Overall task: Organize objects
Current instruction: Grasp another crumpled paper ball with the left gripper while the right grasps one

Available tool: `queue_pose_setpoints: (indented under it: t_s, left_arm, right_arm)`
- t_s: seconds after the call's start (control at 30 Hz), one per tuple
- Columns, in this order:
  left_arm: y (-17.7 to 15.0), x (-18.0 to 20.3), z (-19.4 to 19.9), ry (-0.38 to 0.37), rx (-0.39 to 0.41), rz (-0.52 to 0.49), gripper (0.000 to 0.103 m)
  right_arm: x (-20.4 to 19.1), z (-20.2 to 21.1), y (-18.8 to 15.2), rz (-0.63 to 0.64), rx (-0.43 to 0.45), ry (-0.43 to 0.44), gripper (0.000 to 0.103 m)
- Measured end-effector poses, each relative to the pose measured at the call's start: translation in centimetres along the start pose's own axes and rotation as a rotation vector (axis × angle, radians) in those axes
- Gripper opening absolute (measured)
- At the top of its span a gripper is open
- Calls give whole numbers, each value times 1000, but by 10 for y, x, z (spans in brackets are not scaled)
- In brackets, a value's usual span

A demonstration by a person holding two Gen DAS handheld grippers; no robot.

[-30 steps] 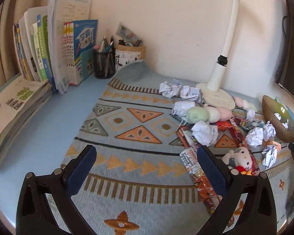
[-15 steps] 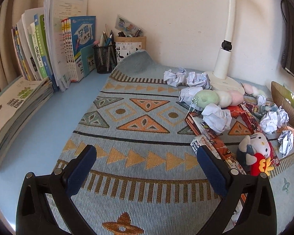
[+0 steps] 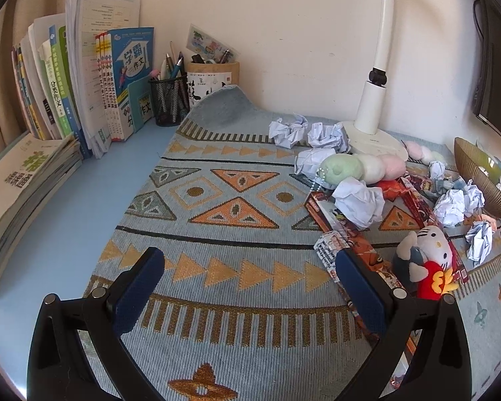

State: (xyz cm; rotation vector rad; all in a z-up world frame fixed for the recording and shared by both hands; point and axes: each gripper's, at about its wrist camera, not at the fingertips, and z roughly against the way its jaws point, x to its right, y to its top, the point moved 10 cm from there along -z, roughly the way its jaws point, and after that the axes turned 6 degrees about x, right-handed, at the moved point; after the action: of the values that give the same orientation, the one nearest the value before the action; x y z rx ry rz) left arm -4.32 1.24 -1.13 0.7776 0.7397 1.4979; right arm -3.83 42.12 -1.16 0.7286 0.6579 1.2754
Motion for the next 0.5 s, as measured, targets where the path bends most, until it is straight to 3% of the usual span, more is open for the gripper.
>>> queue_pose_setpoints:
  t_s: [0.1,0.2,0.3,0.37,0.43,0.5]
  left_arm:
    - [15,25,-5,-128,-25,37,102]
    - [25,59,-20,-243,-69,-7,102]
    - [29,82,-38,-225,-75,-105,102]
    - [29,94,-47,-239,-81,-141,102]
    - [26,102,-56,-260,-113,-151,91]
    - [23,104,-63,-256,-129,-161,89]
  right_arm:
    - [-10,5,-1,18,4,56,101]
    - [-27,10,-6,36,-19,104,101]
    - [-53,15,-20,35,-78,206,101]
    - [-69,15,-28,44,-121,227,101]
    - [-86,14,-31,46,-149,273,101]
    - [-97,10,-30,49,-162,276,98]
